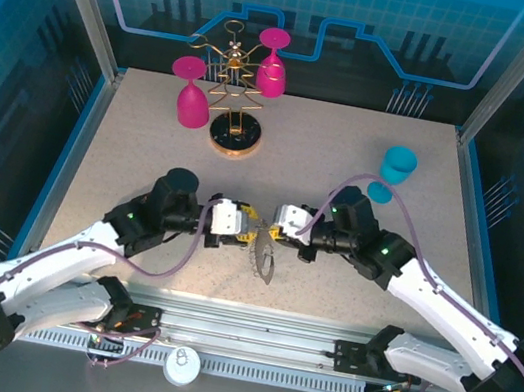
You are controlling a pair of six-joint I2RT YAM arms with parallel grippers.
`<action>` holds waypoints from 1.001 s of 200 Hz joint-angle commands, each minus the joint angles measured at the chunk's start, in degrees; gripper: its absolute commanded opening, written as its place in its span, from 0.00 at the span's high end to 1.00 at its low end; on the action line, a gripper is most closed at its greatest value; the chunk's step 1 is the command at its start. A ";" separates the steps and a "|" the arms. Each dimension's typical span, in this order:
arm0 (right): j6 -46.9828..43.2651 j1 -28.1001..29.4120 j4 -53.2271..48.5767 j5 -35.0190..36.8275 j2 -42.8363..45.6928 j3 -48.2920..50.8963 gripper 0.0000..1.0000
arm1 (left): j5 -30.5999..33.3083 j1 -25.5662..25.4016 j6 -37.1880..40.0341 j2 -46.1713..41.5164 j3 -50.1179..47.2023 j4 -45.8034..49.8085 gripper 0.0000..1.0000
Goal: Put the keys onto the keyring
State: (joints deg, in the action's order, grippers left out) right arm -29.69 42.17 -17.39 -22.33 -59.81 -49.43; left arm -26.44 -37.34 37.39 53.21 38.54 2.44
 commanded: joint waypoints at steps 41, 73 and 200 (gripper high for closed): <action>10.32 -3.24 16.21 -15.55 3.04 5.60 1.00 | -8.57 0.65 -10.97 -1.20 -5.67 -11.78 0.72; 11.95 -3.07 19.14 -17.43 1.66 5.81 1.00 | -12.16 0.67 -12.60 1.39 -5.23 -14.04 0.76; 7.32 0.53 13.59 -14.74 -2.85 2.58 1.00 | -13.38 0.63 -11.38 3.67 -3.92 -13.94 0.91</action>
State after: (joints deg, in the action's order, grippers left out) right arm -21.04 41.21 -3.97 -36.29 -62.13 -44.69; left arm -37.41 -36.80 25.67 56.60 33.52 -9.43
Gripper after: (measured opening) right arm 0.054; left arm 0.125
